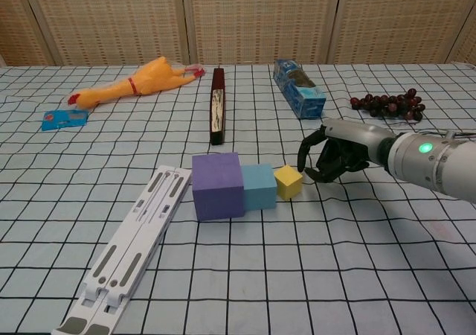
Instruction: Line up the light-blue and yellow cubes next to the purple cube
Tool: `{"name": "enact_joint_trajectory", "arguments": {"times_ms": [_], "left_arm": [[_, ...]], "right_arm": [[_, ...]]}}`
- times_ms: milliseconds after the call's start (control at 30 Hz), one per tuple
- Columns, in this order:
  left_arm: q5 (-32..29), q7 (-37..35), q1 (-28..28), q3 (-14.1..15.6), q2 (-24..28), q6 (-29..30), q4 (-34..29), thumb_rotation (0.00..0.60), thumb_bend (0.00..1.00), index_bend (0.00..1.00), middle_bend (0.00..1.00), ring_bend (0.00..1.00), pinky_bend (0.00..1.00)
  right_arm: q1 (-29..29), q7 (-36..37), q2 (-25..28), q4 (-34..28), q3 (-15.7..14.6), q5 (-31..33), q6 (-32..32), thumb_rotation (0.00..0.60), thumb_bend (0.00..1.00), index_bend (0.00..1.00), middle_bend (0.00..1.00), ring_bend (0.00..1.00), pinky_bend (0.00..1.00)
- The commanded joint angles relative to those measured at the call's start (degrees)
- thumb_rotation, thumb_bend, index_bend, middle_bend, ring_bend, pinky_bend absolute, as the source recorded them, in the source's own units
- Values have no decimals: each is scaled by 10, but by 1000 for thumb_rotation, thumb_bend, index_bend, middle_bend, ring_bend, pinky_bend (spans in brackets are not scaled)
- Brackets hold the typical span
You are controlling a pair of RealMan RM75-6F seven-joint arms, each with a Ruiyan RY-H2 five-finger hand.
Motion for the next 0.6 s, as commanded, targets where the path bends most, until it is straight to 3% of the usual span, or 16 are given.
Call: {"name": "enact_joint_trajectory", "arguments": {"times_ms": [33,600], "left_arm": [[0,-1,0,0,0,0,0,600,464,522,709,636,841],[2,-4,1,1,1,2,0,600,465,522,709,636,841]], "right_arm": [[8,-10,1,-6,-2,19,-2,600,450,527,940,1000,1000],[11,7,-9,0,-10,21,-7,600,481,530,941,1000,1000]]}}
